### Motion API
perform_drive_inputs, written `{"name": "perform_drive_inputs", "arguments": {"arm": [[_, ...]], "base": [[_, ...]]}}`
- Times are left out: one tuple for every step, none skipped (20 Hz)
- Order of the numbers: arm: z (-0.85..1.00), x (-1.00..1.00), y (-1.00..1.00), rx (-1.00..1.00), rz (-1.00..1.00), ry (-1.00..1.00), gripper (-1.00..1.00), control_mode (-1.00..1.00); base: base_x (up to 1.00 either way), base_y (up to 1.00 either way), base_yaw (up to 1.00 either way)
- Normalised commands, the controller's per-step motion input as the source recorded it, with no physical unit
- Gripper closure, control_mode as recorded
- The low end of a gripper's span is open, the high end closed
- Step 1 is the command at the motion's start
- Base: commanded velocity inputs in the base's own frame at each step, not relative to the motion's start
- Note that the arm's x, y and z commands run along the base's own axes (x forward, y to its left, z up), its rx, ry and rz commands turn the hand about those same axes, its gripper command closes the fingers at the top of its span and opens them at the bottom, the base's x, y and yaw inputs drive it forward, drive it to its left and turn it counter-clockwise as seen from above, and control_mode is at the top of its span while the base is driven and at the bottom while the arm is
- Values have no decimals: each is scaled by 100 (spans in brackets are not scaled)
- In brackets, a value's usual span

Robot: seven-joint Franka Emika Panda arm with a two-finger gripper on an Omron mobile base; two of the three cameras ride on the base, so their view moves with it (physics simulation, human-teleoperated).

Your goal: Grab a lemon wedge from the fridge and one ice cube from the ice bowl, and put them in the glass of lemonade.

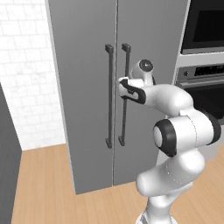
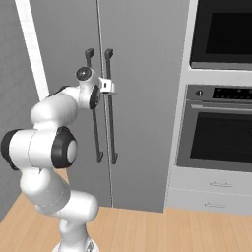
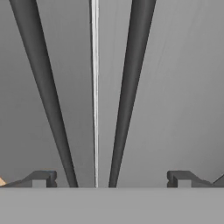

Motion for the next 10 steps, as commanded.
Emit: {"name": "perform_drive_inputs", "arguments": {"arm": [[0,38,-14,0,0,0,-100,-100],[0,36,-9,0,0,0,-100,-100],[0,36,-8,2,0,0,-100,-100],[0,29,-1,3,0,1,-100,-100],[0,23,0,4,0,2,-100,-100],[0,20,0,2,0,2,-100,-100],[0,22,0,0,0,3,-100,-100],[0,31,0,0,0,2,-100,-100],[-4,41,0,0,0,5,-100,-100],[-9,49,0,0,0,7,-100,-100]], "base": [[0,0,0],[0,0,0],[0,0,0],[0,0,0],[0,0,0],[0,0,0],[0,0,0],[0,0,0],[0,0,0],[0,0,0]]}}
